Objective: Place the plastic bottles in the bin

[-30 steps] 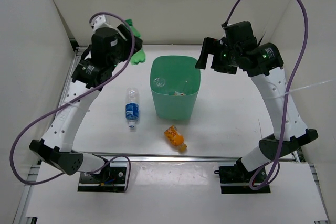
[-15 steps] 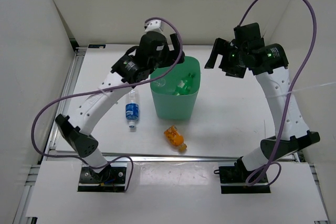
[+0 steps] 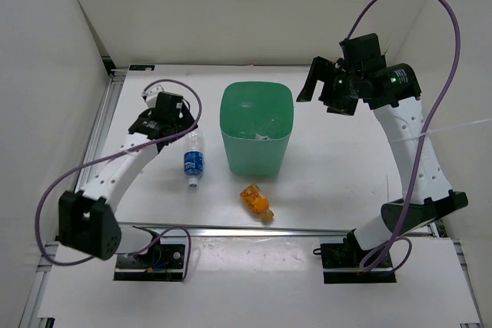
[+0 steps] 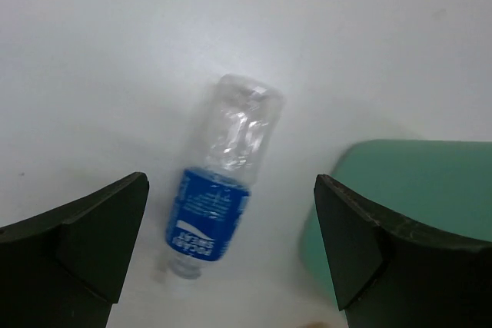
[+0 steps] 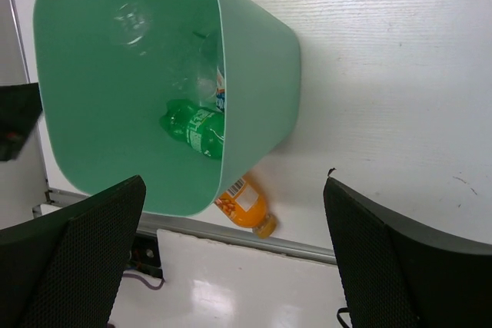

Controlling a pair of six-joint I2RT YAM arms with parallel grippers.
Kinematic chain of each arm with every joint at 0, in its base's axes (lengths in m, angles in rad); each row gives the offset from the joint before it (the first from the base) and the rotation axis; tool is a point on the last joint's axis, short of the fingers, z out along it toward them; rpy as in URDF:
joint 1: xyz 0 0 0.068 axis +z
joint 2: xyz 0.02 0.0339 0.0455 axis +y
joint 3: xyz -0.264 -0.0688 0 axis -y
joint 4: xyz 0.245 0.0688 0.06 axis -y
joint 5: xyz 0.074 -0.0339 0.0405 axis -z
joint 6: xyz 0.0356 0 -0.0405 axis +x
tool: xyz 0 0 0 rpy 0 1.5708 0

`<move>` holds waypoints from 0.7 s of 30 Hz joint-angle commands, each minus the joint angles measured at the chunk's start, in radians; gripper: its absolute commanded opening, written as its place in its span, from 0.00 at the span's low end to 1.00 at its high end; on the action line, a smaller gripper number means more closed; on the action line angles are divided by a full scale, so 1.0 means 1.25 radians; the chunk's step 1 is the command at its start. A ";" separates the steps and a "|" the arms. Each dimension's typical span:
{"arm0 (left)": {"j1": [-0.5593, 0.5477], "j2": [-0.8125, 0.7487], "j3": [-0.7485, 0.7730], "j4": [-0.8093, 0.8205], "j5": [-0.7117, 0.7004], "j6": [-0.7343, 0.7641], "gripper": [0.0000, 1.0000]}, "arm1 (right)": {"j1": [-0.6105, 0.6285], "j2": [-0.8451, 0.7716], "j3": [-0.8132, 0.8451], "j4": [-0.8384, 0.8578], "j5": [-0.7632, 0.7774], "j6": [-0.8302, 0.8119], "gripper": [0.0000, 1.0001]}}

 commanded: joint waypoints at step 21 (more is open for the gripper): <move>0.100 0.294 -0.093 0.126 0.347 0.130 0.90 | 0.001 -0.002 -0.002 0.006 -0.026 -0.026 1.00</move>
